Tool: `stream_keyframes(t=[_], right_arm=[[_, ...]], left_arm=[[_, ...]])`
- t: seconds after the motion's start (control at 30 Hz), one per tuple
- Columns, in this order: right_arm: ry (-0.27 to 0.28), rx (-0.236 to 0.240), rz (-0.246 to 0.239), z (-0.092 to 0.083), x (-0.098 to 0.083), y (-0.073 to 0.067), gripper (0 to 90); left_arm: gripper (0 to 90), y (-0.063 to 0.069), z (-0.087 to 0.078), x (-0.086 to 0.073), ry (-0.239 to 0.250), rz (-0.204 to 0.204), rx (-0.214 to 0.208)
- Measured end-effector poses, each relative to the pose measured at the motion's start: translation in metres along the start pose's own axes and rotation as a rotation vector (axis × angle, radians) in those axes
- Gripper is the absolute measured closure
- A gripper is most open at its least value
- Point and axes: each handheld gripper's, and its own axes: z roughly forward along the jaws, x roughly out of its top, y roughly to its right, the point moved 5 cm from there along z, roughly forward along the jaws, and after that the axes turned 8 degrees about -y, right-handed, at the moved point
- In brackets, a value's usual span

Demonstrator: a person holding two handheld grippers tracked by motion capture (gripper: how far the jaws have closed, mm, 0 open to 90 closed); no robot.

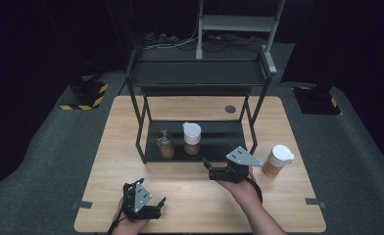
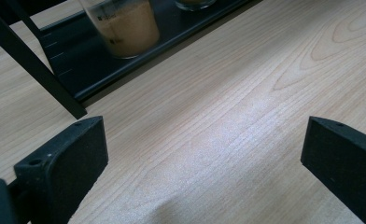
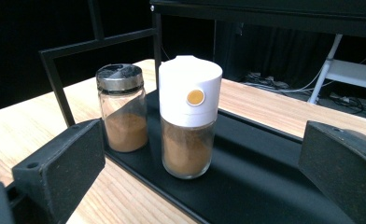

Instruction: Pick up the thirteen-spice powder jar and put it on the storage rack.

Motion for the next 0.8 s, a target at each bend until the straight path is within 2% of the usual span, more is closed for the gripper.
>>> stream_keyframes(t=[0.37,0.8], right_arm=[[-0.003,-0.015,-0.012,-0.015,-0.011,0.001,0.0],[-0.041,-0.077,-0.046,-0.047,-0.047,0.009,0.0]], left_arm=[[0.9,0.000,0.000,0.000,0.000,0.003,0.001],[0.9,0.001,0.000,0.000,-0.002,0.006,0.003]])
